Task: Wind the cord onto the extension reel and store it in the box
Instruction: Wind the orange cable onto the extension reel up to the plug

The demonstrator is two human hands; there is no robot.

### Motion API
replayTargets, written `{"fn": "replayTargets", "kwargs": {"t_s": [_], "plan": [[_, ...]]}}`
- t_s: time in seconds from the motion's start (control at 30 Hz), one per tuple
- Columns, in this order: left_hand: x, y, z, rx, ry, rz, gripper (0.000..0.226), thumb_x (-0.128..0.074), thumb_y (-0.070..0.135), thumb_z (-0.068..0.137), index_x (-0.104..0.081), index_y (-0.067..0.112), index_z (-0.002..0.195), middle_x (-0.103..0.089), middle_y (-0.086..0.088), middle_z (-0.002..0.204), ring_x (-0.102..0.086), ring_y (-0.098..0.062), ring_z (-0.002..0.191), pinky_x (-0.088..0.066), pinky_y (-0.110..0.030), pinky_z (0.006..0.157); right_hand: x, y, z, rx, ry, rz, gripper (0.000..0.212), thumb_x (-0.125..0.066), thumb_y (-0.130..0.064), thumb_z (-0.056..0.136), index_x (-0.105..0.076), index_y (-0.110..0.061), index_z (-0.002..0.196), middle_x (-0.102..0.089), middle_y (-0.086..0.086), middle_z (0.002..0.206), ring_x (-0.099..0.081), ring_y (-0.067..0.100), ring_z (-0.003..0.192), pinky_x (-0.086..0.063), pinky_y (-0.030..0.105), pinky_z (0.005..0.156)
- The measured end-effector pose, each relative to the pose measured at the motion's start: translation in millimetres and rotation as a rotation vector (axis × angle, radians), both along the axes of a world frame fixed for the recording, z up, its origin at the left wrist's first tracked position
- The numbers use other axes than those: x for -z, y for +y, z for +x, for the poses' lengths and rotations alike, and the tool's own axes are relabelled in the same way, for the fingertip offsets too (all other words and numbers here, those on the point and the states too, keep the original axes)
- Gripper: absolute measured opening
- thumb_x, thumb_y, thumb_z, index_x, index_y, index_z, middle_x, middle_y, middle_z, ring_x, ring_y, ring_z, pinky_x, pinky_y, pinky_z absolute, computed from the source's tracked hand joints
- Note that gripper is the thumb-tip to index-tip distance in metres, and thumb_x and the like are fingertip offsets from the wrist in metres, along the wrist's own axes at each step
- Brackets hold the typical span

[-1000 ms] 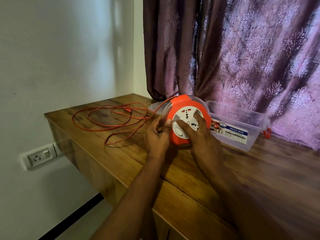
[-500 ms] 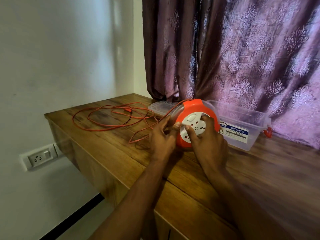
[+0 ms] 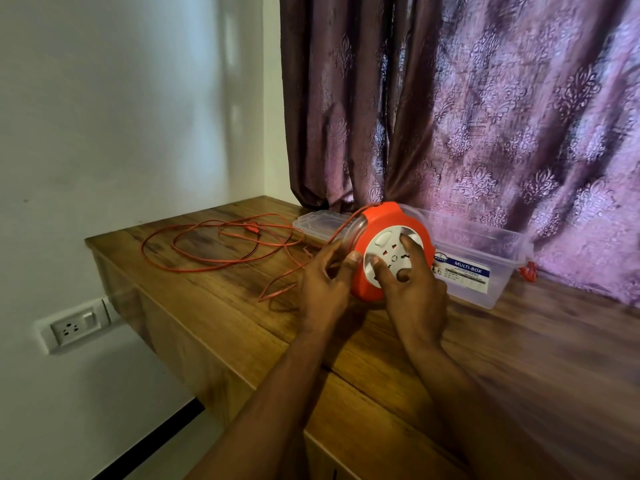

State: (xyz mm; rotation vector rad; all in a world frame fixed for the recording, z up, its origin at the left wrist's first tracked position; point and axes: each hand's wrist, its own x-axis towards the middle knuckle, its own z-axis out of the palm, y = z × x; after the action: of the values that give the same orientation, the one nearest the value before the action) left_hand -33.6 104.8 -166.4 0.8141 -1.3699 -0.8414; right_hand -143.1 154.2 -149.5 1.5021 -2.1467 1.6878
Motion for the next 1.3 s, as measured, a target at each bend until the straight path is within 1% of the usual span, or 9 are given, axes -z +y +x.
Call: {"fn": "replayTargets", "kwargs": {"t_s": [0.17,0.37,0.47,0.6,0.73,0.87,1.07,1.2,1.3], "plan": [[-5,16,13,-0.095,-0.051,-0.104,0.031,-0.062,0.024,0.093,-0.067,0.019,0.123,-0.071,0.010,0.115,-0.064,0.002,0.106,-0.055,-0.033,0.095,0,0,-7,0.023,-0.060,-0.017,0.061,-0.058,-0.063,0.081,-0.042,-0.042,0.137,-0.070,0.008,0.096,-0.061,0.034,0.098,-0.047,0.042,0.081],[-6,31,68,-0.395,0.003,-0.273,0.015,-0.058,0.014,0.095,-0.070,0.017,0.104,-0.072,0.007,0.091,-0.070,-0.012,0.074,-0.057,-0.028,0.065,-1,0,-8,0.026,-0.086,-0.031,0.061,-0.058,-0.062,0.081,-0.043,-0.042,0.136,-0.071,0.009,0.097,-0.060,0.034,0.099,-0.047,0.043,0.080],[7,22,95,-0.509,-0.046,-0.091,0.010,-0.057,0.030,0.094,-0.065,0.031,0.098,-0.069,0.008,0.092,-0.067,-0.013,0.081,-0.059,-0.044,0.073,-3,2,-5,0.017,-0.094,-0.060,0.061,-0.060,-0.061,0.081,-0.045,-0.042,0.136,-0.071,0.009,0.095,-0.061,0.034,0.097,-0.049,0.044,0.079],[14,20,102,-0.384,-0.212,0.144,0.018,-0.054,0.048,0.093,-0.060,0.031,0.098,-0.064,0.011,0.092,-0.066,-0.022,0.093,-0.056,-0.047,0.083,-5,3,-2,0.009,-0.100,-0.081,0.061,-0.061,-0.060,0.081,-0.046,-0.040,0.136,-0.071,0.008,0.093,-0.061,0.033,0.097,-0.048,0.041,0.079],[15,20,94,-0.247,-0.540,0.042,0.048,-0.063,0.060,0.080,-0.059,0.031,0.118,-0.054,0.004,0.122,-0.056,-0.014,0.106,-0.052,-0.036,0.086,-6,3,-3,-0.003,-0.119,-0.108,0.060,-0.061,-0.058,0.082,-0.045,-0.040,0.137,-0.071,0.008,0.097,-0.061,0.031,0.099,-0.047,0.040,0.081],[14,17,89,-0.323,-0.655,-0.090,0.009,-0.064,0.029,0.090,-0.069,0.025,0.096,-0.067,0.000,0.097,-0.064,-0.019,0.089,-0.052,-0.034,0.073,-6,3,-6,-0.006,-0.128,-0.126,0.059,-0.063,-0.055,0.082,-0.047,-0.037,0.136,-0.071,0.009,0.100,-0.061,0.031,0.100,-0.046,0.037,0.081],[2,14,93,-0.177,-0.320,0.032,0.015,-0.060,0.022,0.095,-0.068,0.013,0.085,-0.070,-0.001,0.073,-0.069,-0.020,0.072,-0.060,-0.040,0.067,-4,1,-10,0.003,-0.113,-0.122,0.060,-0.062,-0.056,0.083,-0.046,-0.037,0.137,-0.071,0.009,0.100,-0.062,0.030,0.099,-0.046,0.036,0.080],[-7,10,97,0.068,0.225,0.221,0.031,-0.062,0.007,0.092,-0.057,0.017,0.121,-0.074,-0.009,0.078,-0.072,-0.021,0.069,-0.059,-0.028,0.052,-2,-1,-12,0.021,-0.116,-0.122,0.061,-0.062,-0.058,0.082,-0.047,-0.037,0.136,-0.072,0.008,0.097,-0.063,0.031,0.097,-0.046,0.037,0.079],[-12,8,97,0.106,0.422,0.270,0.034,-0.058,0.004,0.094,-0.057,0.022,0.123,-0.073,-0.011,0.082,-0.069,-0.015,0.059,-0.056,-0.025,0.049,0,-3,-13,0.022,-0.124,-0.135,0.060,-0.062,-0.059,0.081,-0.047,-0.039,0.135,-0.072,0.007,0.092,-0.063,0.033,0.094,-0.050,0.042,0.081]]}}
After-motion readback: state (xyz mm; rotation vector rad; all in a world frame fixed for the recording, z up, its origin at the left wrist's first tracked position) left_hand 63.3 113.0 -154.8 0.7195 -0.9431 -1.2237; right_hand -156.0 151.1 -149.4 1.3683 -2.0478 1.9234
